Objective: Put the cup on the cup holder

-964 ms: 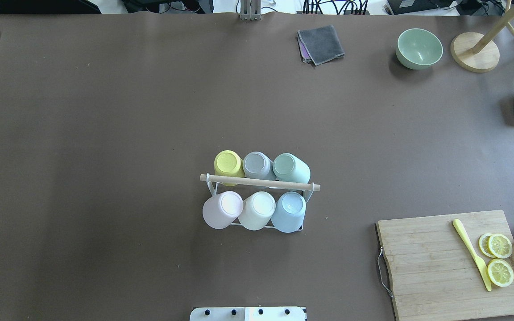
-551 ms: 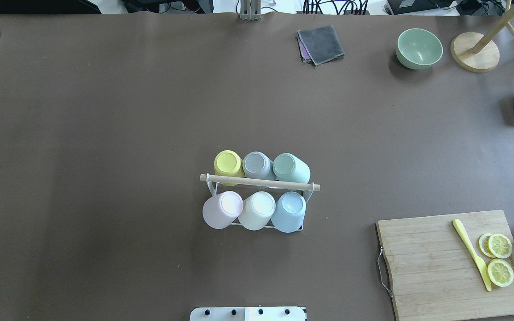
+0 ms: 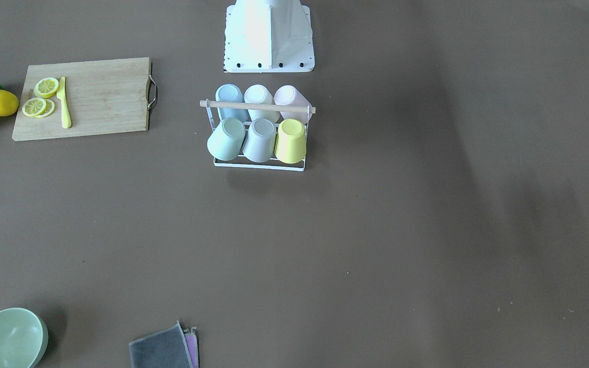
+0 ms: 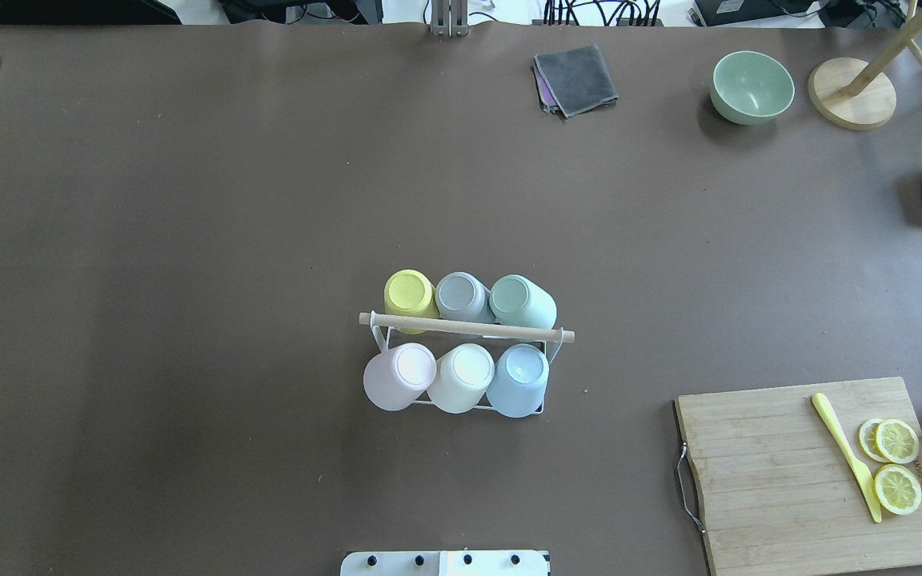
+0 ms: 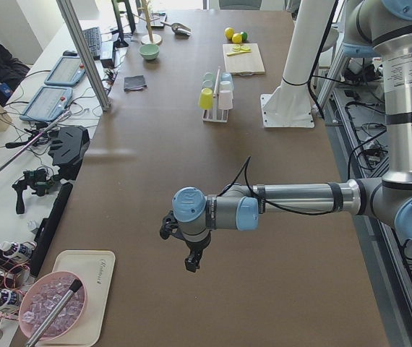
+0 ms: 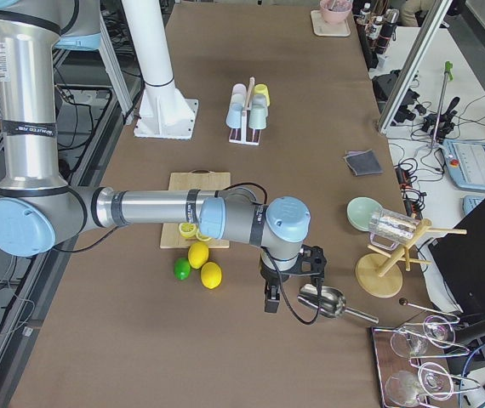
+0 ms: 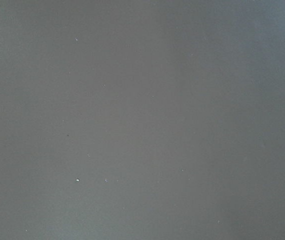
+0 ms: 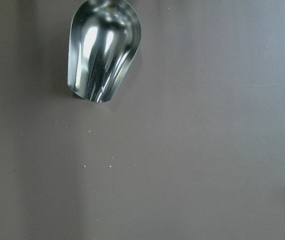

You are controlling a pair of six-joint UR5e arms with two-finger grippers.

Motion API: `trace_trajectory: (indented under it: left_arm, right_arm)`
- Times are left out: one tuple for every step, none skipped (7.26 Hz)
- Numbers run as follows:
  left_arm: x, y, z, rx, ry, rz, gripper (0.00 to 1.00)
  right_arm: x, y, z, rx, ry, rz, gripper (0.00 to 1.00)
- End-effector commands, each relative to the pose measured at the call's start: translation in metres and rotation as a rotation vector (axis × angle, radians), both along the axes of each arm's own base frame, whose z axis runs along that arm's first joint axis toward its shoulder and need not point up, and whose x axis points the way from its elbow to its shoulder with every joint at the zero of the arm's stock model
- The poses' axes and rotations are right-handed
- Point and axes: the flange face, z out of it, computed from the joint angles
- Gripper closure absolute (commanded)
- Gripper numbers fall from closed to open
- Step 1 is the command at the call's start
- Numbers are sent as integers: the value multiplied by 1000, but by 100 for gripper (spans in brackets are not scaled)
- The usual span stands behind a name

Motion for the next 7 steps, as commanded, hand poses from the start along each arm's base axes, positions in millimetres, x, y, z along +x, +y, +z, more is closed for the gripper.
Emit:
trace_trajectory:
  left_arm:
    - [0,-1,0,7,-1,0,1]
    - [1,-3,-1,12,-1,0,1]
    - [1,-4,-2,15,0,0,1]
    - [1,-3,-1,12,-1,0,1]
    - [1,-3,1,9,-1,0,1]
    - [1,-3,1,9,-1,0,1]
    - [1,-5,0,12,-1,0,1]
  right_arm:
    - [0,-1,-1,3,-1,1,0]
    - [0,-1,-4,8,-2,2,0]
    - [0,-1,-6,11,-4,4,0]
    - [0,-1,-5,10,-2,3,0]
    - [0,-2,-6,12,-1,1,0]
    - [0,-1,-5,11,-2,1,0]
    - [0,-2,-7,14,-4,3,0]
